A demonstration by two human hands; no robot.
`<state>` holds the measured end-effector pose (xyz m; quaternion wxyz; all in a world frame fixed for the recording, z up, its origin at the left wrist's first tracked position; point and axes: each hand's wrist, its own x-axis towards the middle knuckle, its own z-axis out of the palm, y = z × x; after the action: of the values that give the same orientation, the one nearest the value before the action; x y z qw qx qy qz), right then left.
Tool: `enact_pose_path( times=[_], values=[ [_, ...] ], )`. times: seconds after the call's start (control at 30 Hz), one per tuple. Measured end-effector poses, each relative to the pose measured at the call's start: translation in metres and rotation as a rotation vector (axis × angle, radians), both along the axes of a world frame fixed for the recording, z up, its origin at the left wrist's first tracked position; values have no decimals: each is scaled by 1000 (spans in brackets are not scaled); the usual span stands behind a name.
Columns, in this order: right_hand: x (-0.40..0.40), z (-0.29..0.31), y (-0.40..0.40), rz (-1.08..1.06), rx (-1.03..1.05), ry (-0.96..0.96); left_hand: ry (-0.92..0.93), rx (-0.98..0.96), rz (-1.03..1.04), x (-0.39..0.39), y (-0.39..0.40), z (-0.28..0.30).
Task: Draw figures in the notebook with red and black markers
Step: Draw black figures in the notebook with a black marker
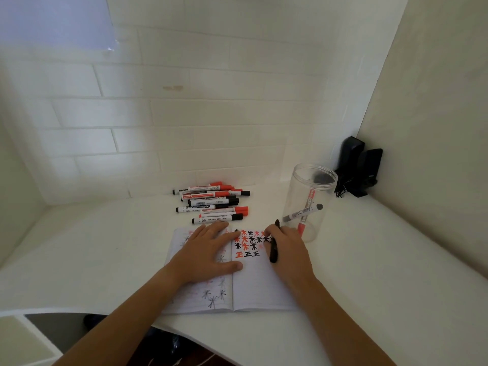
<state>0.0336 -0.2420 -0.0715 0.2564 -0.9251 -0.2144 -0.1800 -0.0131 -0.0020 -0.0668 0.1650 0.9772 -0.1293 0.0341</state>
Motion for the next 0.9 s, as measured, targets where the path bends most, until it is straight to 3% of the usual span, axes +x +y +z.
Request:
enact_pose_path(
  times=[0.27,0.4,0.67,0.8,0.9],
  values=[
    [-17,8,13,413,185,23,-169,-191,-55,-2,1,-7],
    [-21,10,18,449,276,86,-259,-289,-123,-4,0,-2],
    [-29,18,19,419,356,226,-254,-528,-140,-17,-4,14],
    [-32,22,18,419,539,80,-180,-730,-74,-23,-5,18],
    [-35,24,15,418,584,71,-208,-719,-50,-24,-5,19]
  ],
)
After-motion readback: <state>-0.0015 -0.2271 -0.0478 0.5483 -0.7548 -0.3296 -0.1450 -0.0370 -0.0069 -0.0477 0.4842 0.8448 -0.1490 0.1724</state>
